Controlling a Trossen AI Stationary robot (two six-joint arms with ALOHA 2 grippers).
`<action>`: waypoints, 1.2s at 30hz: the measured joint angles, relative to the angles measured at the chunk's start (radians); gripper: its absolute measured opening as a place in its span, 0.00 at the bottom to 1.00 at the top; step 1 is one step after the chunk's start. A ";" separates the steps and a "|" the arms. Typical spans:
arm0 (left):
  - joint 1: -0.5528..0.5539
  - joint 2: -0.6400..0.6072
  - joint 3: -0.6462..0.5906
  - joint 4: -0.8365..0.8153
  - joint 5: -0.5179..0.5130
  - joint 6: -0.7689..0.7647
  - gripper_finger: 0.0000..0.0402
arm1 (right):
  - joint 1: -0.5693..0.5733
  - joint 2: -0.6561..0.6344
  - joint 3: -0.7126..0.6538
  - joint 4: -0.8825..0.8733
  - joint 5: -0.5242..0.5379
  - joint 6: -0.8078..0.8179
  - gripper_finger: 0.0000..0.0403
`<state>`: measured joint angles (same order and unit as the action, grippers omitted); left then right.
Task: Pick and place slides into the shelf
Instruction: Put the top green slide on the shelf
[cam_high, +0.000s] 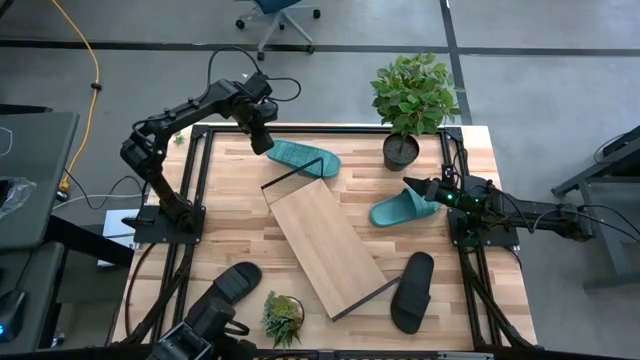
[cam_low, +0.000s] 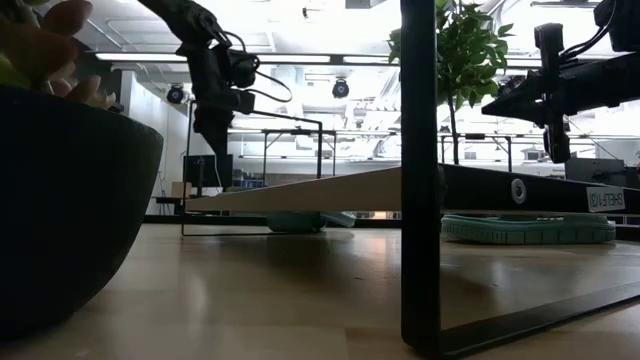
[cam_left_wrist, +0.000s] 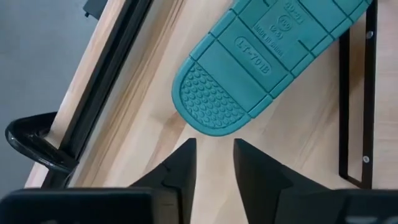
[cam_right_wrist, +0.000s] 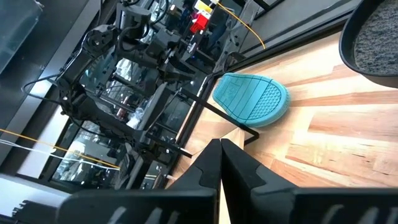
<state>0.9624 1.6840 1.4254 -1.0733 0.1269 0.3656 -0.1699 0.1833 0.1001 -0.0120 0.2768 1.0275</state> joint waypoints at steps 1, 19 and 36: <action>0.001 0.000 0.000 0.000 0.014 0.000 0.27 | 0.000 0.000 0.000 0.000 0.000 0.000 0.00; 0.020 -0.011 -0.224 0.091 0.177 -0.008 0.25 | 0.000 0.000 0.000 -0.005 0.000 -0.008 0.00; 0.094 -0.013 -0.264 0.205 0.251 -0.081 0.24 | 0.000 0.000 0.000 -0.006 -0.005 0.022 0.00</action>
<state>1.0564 1.6711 1.1614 -0.8683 0.3782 0.2843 -0.1696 0.1830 0.1001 -0.0185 0.2722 1.0491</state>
